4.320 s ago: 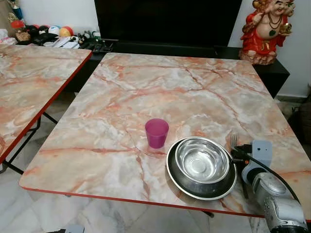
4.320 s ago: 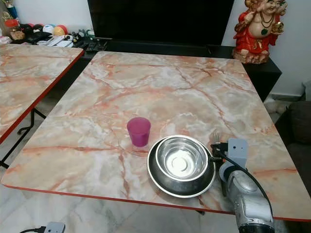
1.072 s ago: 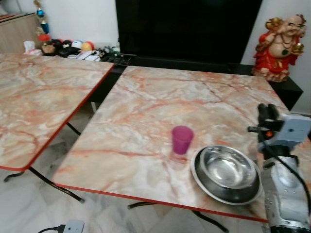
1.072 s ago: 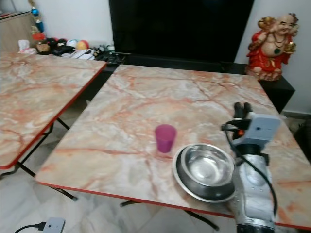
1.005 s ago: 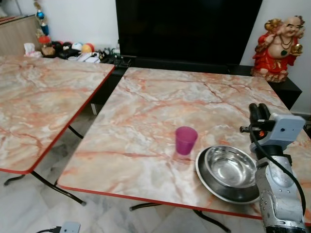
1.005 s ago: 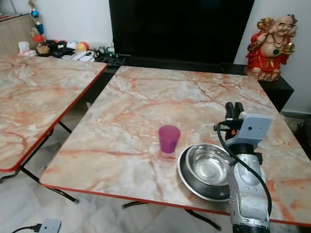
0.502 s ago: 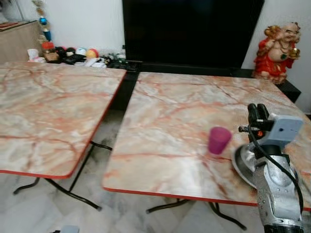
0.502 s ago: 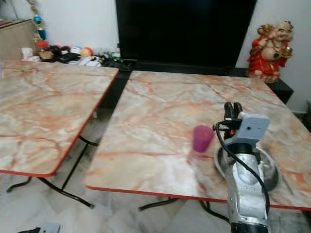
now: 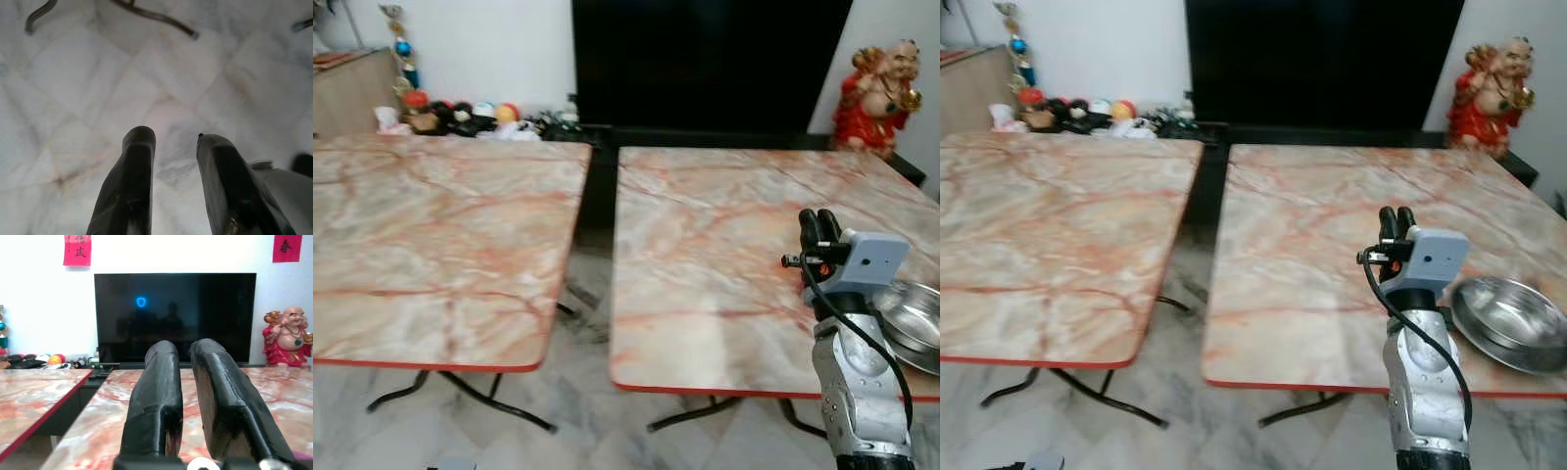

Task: Setting the table

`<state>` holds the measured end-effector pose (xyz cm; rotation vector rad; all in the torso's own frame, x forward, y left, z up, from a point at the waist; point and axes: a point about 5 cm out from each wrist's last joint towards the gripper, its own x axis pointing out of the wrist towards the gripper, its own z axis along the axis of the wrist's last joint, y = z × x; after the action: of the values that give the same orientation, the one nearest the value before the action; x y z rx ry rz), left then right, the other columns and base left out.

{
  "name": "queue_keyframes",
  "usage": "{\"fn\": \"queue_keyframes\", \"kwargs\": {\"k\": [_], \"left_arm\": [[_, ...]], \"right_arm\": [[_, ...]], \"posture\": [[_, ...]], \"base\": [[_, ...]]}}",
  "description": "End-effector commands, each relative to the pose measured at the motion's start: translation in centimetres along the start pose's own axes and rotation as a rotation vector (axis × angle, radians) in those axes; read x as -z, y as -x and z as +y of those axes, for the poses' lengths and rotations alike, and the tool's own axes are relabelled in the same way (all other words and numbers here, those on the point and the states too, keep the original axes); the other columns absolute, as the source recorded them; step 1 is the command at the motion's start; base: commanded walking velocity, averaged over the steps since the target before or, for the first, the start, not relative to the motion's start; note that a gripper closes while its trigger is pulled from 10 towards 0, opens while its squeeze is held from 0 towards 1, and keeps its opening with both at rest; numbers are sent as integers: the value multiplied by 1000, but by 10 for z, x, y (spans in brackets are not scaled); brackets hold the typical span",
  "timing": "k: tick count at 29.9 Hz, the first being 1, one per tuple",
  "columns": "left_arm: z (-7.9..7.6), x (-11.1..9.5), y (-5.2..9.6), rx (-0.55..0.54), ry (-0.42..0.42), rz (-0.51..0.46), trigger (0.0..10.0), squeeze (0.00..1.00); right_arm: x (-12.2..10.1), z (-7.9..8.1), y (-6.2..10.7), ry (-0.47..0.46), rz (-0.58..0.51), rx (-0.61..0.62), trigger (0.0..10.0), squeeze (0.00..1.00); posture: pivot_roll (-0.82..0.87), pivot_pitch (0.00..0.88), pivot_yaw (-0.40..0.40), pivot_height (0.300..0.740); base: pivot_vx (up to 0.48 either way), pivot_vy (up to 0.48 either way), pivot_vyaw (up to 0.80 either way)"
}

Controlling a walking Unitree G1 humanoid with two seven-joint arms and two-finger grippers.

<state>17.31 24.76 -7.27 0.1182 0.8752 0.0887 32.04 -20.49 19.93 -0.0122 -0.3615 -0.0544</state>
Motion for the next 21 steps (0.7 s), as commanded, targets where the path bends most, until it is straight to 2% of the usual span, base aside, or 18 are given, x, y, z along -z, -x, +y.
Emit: {"fn": "queue_keyframes", "kwargs": {"k": [1,16,17,18,21], "left_arm": [[-6,3,0,21,-9,10,10000,0],[-5,3,0,18,-6,4,10000,0],[-5,2,0,17,-3,2,10000,0],[-5,2,0,16,-2,2,10000,0],[-5,2,0,14,2,2,10000,0]], "right_arm": [[0,-6,1,11,6,15,10000,0],[2,0,0,-8,18,-8,10000,0],[2,0,0,-21,18,-16,10000,255],[2,0,0,-30,18,-17,10000,1000],[3,0,0,-23,21,-11,10000,1000]], "posture": [[-45,0,3,740],[-31,9,-3,740],[-30,14,-4,740],[-28,17,-6,740],[-28,22,-6,740]], "base": [[0,480,0],[0,480,0],[0,480,0],[0,480,0],[0,480,0]]}}
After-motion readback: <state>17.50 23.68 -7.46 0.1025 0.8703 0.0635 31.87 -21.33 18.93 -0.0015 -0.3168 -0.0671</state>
